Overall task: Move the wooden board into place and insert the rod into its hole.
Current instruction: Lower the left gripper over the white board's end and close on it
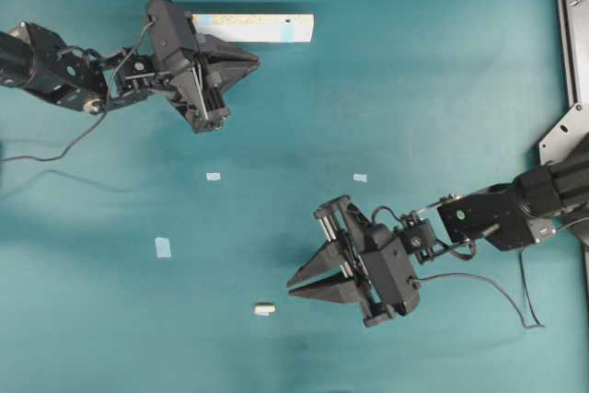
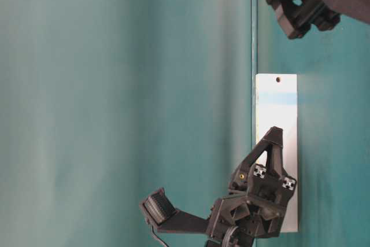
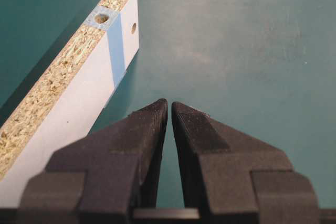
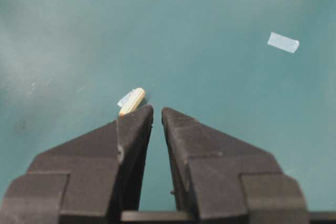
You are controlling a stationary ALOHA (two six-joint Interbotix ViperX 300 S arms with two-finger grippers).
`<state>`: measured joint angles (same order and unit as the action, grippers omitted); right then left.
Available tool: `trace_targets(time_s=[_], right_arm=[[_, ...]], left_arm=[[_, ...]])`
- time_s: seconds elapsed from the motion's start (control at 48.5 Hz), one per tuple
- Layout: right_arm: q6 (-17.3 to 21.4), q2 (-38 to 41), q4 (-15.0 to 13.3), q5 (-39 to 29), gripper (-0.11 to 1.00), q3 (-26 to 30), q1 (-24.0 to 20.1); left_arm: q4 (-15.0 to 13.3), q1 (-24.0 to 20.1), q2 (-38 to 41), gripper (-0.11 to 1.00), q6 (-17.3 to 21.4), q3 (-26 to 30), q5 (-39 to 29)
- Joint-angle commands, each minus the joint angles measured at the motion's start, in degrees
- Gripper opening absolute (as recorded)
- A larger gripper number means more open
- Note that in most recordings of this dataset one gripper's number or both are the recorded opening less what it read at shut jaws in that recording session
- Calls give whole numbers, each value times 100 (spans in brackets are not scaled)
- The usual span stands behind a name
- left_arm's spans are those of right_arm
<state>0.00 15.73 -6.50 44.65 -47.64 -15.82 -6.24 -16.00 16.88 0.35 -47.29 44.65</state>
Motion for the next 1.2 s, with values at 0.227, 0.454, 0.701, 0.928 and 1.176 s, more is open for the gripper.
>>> trace_targets(time_s=[0.227, 0.454, 0.701, 0.928, 1.176], right_arm=[[53, -510, -9, -923, 10, 229, -79], [53, -984, -79, -1828, 72, 396, -79], [62, -1248, -79, -2039, 95, 404, -79], [62, -1301, -79, -2171, 96, 475, -79], [79, -1468, -88, -3023, 95, 782, -79]], left_arm=[[229, 35, -712, 1, 44, 264, -1354], [237, 202, -1336, 49, 563, 211, -2268], [237, 185, -1784, 91, 1020, 193, -3190], [237, 0, -1978, 91, 1090, 123, -3252], [237, -483, -2259, 91, 1661, 70, -3621]])
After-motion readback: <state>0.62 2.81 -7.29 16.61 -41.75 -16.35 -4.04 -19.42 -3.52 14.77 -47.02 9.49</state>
